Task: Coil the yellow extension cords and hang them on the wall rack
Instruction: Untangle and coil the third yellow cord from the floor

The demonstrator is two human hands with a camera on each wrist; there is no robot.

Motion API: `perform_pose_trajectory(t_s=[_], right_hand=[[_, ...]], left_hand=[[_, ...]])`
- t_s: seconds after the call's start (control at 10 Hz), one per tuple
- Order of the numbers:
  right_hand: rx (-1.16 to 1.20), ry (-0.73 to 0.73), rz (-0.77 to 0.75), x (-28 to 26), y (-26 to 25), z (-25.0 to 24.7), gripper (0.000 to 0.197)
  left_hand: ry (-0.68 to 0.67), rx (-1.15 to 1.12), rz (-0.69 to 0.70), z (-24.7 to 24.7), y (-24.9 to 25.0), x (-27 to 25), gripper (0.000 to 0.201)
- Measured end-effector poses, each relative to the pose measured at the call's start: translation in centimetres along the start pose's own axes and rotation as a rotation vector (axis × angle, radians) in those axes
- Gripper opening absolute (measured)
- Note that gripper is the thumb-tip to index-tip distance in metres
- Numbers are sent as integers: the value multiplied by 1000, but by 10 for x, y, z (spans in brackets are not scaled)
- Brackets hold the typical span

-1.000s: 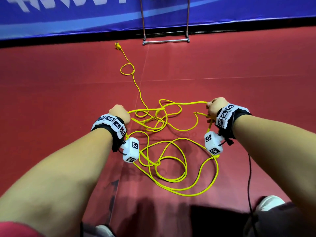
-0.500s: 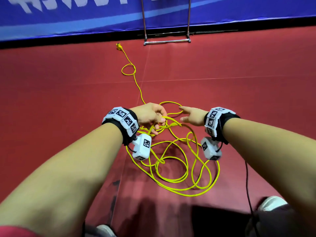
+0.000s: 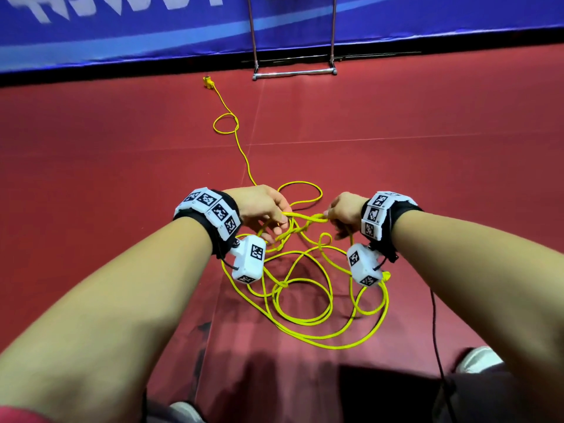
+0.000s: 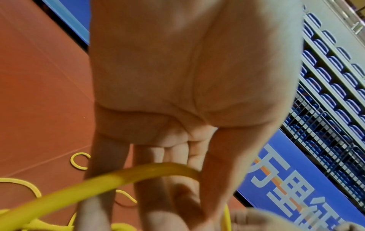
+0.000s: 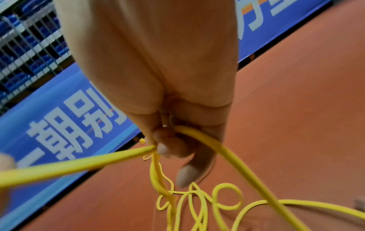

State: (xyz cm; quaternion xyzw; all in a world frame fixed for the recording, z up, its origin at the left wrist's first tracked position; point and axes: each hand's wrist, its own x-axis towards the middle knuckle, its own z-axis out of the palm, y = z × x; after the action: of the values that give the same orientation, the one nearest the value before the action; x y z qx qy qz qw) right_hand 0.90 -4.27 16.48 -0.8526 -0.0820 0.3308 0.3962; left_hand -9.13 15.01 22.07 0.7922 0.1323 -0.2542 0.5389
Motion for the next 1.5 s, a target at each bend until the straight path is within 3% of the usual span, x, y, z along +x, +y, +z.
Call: perform_pose_trajectory(t_s=[0.1, 0.2, 0.3, 0.4, 0.5, 0.6, 0.7, 0.8, 1.0, 1.1, 1.2, 1.3, 1.4, 1.5], right_hand=[[215, -1, -56, -7, -25, 3, 25], [288, -27, -137, -12, -50, 16, 28], [264, 21, -204, -10, -65, 24, 29], [287, 65, -237, -6, -67, 18, 25], [89, 93, -343, -6, -66, 6, 24], [-139, 164, -415, -5, -60, -9, 23], [-163, 317, -370, 3, -46, -23, 19], [-51, 453, -296, 12, -34, -33, 22], [97, 537, -144, 19, -15, -48, 25], [89, 525, -71, 29, -7, -50, 28], [98, 551, 6, 40, -3, -54, 38], [156, 579, 70, 53, 6, -60, 42], [220, 638, 148, 57, 16, -68, 47], [261, 692, 238, 55, 22, -77, 47]], left_hand=[[-86, 68, -71, 6, 5, -2, 8], [-105, -112, -134, 16, 10, 6, 15], [21, -409, -121, 24, 17, 13, 14], [62, -531, -85, 25, 21, 15, 20], [163, -406, -66, 28, 21, 19, 22], [279, -79, -15, 23, 17, 22, 20], [391, 219, 37, 14, 8, 27, 23], [551, 288, 74, 3, -2, 35, 24], [658, 169, -81, -26, -19, 18, 12], [677, 141, -216, -37, -31, 16, 32], [673, 162, -225, -49, -43, 21, 28], [847, 8, -149, -62, -59, 24, 20], [878, -39, -180, -66, -66, 24, 37], [918, -15, -195, -67, -65, 23, 38]])
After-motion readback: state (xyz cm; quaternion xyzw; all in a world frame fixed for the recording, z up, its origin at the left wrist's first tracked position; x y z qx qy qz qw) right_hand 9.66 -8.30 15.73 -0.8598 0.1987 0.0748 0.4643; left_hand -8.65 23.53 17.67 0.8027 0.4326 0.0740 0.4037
